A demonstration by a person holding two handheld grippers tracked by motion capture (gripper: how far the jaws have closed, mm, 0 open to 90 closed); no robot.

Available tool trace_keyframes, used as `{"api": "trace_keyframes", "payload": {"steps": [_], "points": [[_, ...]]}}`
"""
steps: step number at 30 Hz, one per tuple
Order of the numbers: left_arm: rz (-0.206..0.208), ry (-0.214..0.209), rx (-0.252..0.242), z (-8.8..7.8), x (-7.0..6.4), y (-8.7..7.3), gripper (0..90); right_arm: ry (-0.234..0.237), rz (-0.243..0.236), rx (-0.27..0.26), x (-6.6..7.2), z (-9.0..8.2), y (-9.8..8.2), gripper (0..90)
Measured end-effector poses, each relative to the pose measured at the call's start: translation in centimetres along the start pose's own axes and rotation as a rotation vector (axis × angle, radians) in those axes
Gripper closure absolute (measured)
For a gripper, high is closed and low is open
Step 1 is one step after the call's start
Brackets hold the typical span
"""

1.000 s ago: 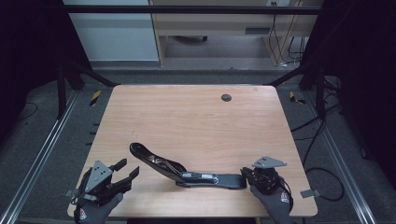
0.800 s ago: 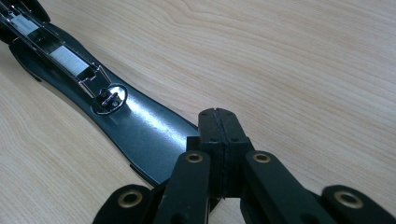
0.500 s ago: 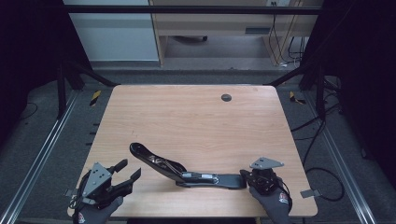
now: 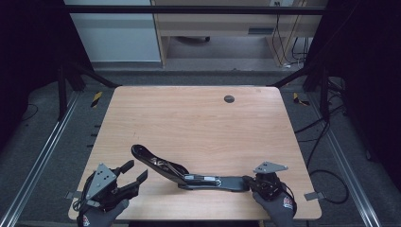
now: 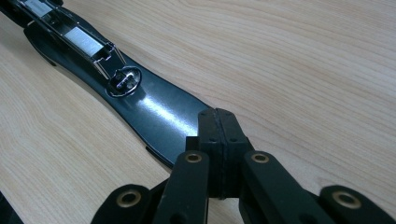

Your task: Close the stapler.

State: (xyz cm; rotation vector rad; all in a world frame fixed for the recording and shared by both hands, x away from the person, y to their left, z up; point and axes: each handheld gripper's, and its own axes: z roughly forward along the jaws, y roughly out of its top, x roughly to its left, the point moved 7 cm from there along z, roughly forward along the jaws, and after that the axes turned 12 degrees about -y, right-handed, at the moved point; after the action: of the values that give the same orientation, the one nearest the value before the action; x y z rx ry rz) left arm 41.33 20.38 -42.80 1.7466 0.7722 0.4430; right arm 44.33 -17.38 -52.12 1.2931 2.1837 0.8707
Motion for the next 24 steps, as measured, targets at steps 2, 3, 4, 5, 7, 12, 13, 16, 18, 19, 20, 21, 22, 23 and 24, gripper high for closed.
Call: {"api": "trace_keyframes", "payload": {"steps": [2, 3, 4, 5, 7, 12, 13, 16, 18, 19, 20, 21, 22, 23, 24], "points": [[0.001, 0.003, 0.000, 0.2, -0.1, 0.1, 38.9, -0.006, 0.005, -0.004, 0.0, -0.1, 0.1, 90.0], [0.002, 0.004, 0.000, 0.4, -0.2, 0.2, 38.9, -0.007, 0.000, -0.004, 0.1, -0.1, 0.1, 90.0], [0.001, 0.003, -0.001, 0.5, -0.3, 0.3, 38.9, -0.012, -0.004, -0.005, 0.1, 0.0, 0.1, 90.0], [0.000, 0.000, -0.002, 0.7, -0.3, 0.4, 38.9, -0.008, -0.002, 0.003, 0.1, 0.0, 0.0, 90.0], [0.000, -0.002, -0.002, 1.0, -0.4, 0.5, 38.7, -0.006, -0.002, 0.002, 0.1, 0.1, 0.0, 90.0], [0.003, -0.001, 0.004, 1.6, -0.5, 0.8, 38.4, -0.001, 0.000, 0.005, 0.2, 0.0, -0.1, 90.0], [0.003, -0.001, 0.006, 1.8, -0.5, 0.8, 38.4, 0.002, 0.003, 0.007, 0.2, 0.0, -0.1, 90.0], [-0.003, -0.008, 0.001, 2.2, -0.5, 0.9, 38.5, 0.008, 0.004, 0.008, 0.3, 0.0, -0.2, 90.0], [-0.006, 0.001, 0.003, 2.5, -0.3, 1.0, 38.5, 0.012, 0.009, 0.013, 0.4, -0.1, -0.2, 90.0], [-0.008, 0.001, 0.002, 2.6, -0.3, 1.0, 38.5, 0.012, 0.009, 0.017, 0.4, 0.0, -0.3, 90.0], [-0.008, 0.003, 0.003, 2.7, -0.2, 1.1, 38.5, 0.016, 0.006, 0.019, 0.4, 0.0, -0.3, 90.0], [-0.011, 0.003, 0.002, 2.8, -0.2, 1.1, 38.7, 0.015, -0.004, 0.016, 0.4, 0.1, -0.3, 90.0], [-0.011, 0.004, 0.000, 2.9, -0.2, 1.2, 38.8, 0.014, -0.002, 0.024, 0.5, 0.1, -0.3, 90.0], [-0.009, 0.004, 0.003, 3.0, -0.1, 1.2, 38.9, 0.013, -0.008, 0.023, 0.5, 0.1, -0.3, 90.0], [-0.009, 0.004, 0.006, 3.1, -0.1, 1.2, 39.0, 0.015, -0.003, 0.027, 0.6, 0.1, -0.3, 90.0]]}}
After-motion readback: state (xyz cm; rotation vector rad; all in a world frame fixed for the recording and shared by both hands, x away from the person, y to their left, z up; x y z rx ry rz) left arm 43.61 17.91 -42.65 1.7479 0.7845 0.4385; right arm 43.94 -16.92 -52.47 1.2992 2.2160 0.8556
